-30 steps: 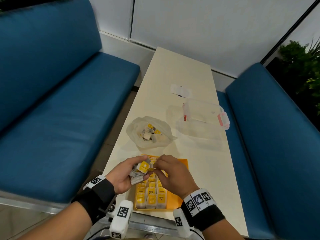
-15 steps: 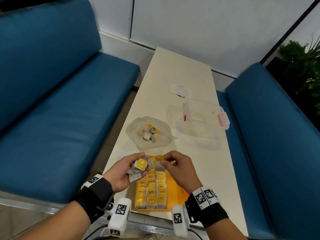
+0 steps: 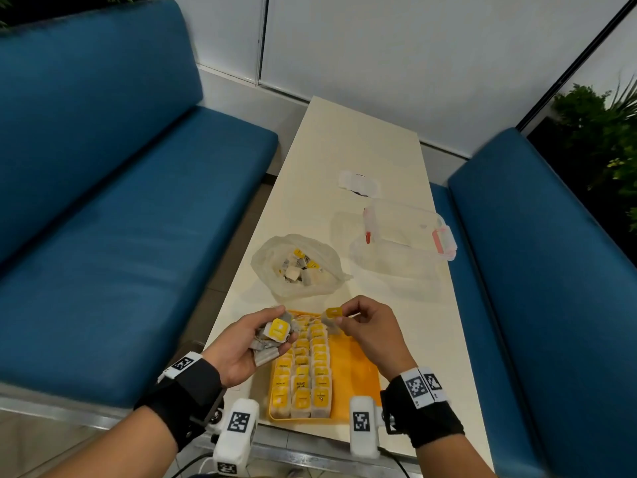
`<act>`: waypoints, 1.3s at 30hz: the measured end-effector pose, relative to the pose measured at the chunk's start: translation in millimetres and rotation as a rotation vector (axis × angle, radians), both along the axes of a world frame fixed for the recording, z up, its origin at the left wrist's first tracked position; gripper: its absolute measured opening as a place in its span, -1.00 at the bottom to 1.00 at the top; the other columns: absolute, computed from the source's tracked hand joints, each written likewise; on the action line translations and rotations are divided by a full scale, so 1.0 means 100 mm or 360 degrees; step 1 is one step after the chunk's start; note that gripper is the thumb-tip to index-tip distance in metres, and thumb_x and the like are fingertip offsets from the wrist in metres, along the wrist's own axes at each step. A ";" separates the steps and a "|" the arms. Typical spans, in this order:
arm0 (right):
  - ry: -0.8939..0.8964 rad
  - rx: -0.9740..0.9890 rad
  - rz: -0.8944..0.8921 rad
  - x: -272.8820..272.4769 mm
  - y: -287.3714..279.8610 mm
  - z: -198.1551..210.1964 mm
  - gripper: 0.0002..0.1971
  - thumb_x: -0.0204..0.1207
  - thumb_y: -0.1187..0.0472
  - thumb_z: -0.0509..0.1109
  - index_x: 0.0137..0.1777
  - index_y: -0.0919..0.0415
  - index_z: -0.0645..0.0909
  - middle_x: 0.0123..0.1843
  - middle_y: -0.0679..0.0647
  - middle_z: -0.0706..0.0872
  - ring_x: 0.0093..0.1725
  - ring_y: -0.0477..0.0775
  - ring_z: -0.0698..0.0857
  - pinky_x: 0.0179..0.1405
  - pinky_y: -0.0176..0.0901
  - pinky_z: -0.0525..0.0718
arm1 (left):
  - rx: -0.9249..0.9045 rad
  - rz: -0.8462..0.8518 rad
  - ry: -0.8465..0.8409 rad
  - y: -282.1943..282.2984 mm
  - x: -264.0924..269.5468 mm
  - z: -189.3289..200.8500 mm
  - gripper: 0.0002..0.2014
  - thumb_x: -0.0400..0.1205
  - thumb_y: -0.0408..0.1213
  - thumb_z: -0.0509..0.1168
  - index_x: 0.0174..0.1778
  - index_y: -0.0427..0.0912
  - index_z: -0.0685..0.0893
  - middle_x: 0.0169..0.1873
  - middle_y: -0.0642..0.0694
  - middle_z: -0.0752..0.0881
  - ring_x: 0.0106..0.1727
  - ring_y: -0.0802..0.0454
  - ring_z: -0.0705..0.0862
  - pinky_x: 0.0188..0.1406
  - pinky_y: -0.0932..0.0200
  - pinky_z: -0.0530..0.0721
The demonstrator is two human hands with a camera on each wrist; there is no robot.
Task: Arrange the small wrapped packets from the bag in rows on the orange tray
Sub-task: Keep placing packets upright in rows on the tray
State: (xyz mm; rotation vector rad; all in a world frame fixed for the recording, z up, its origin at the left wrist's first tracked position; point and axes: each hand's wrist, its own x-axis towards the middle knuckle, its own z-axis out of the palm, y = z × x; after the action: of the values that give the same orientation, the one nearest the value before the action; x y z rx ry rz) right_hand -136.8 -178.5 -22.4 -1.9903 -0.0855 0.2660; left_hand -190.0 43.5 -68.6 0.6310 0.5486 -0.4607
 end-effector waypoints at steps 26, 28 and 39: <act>0.0230 -0.0974 -0.0097 0.12 -0.04 -0.67 -0.78 0.48 0.46 0.34 -0.09 0.16 0.72 -0.01 0.01 0.73 0.03 0.01 0.68 -0.14 -0.31 0.50 | 0.0147 -0.0114 -0.0057 -0.10 -0.02 -0.15 -0.59 0.60 -0.19 0.49 0.29 -0.34 0.71 0.07 -0.42 0.77 -0.03 -0.21 0.81 -0.21 0.07 0.83; 0.0232 -0.1003 -0.0133 0.14 -0.01 -0.68 -0.76 0.49 0.48 0.29 -0.08 0.16 0.70 0.03 0.03 0.75 0.04 0.04 0.68 -0.14 -0.29 0.49 | 0.0159 -0.0123 -0.0062 -0.09 -0.01 -0.16 -0.57 0.60 -0.19 0.49 0.32 -0.35 0.70 0.09 -0.43 0.77 -0.01 -0.22 0.81 -0.21 0.07 0.83; 0.0303 -0.0895 -0.0419 0.22 0.04 -0.85 -0.82 0.54 0.32 0.39 0.11 0.22 0.73 0.19 0.18 0.75 0.20 0.18 0.69 -0.05 -0.27 0.49 | 0.0166 -0.0147 -0.0093 -0.09 -0.02 -0.15 -0.68 0.60 -0.17 0.50 0.14 -0.33 0.74 0.04 -0.41 0.78 0.01 -0.22 0.80 -0.18 0.06 0.82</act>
State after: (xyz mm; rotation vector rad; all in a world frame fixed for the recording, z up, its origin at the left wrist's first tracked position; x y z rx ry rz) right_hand -115.0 -174.5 -107.6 -2.4871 0.4128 0.3316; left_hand -191.6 34.3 -83.1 0.7699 0.4918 -0.5016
